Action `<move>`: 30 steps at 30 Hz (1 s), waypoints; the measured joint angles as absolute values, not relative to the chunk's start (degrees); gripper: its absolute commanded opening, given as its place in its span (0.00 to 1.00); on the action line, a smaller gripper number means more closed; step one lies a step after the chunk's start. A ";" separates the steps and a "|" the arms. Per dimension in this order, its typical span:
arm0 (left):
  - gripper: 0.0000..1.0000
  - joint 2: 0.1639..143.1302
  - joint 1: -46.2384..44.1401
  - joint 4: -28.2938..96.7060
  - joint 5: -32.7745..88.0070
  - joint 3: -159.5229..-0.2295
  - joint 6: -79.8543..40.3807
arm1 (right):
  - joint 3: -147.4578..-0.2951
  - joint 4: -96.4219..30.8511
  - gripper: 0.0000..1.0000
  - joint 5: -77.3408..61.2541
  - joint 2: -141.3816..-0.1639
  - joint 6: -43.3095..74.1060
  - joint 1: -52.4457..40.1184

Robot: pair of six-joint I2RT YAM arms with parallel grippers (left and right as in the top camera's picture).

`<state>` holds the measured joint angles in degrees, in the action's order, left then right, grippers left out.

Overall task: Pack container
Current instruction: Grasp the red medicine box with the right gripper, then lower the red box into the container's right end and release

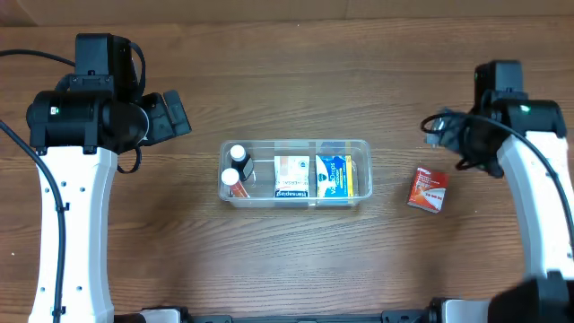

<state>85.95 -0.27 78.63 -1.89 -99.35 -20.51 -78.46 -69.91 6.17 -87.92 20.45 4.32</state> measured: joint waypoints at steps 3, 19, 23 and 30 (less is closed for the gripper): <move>1.00 85.95 -0.27 78.63 -1.89 -99.35 -20.51 | -73.45 -67.48 1.00 5.13 -91.66 19.05 4.84; 1.00 85.95 -0.27 78.61 -1.89 -99.35 -20.51 | -62.61 -57.58 0.89 0.58 -103.79 13.72 4.84; 1.00 85.95 -0.27 78.63 -1.89 -99.35 -20.51 | -62.61 -57.52 0.72 0.21 -103.79 13.63 4.84; 1.00 85.95 -0.27 78.63 -1.89 -99.35 -20.51 | -62.61 -57.63 0.63 0.21 -103.79 13.47 4.84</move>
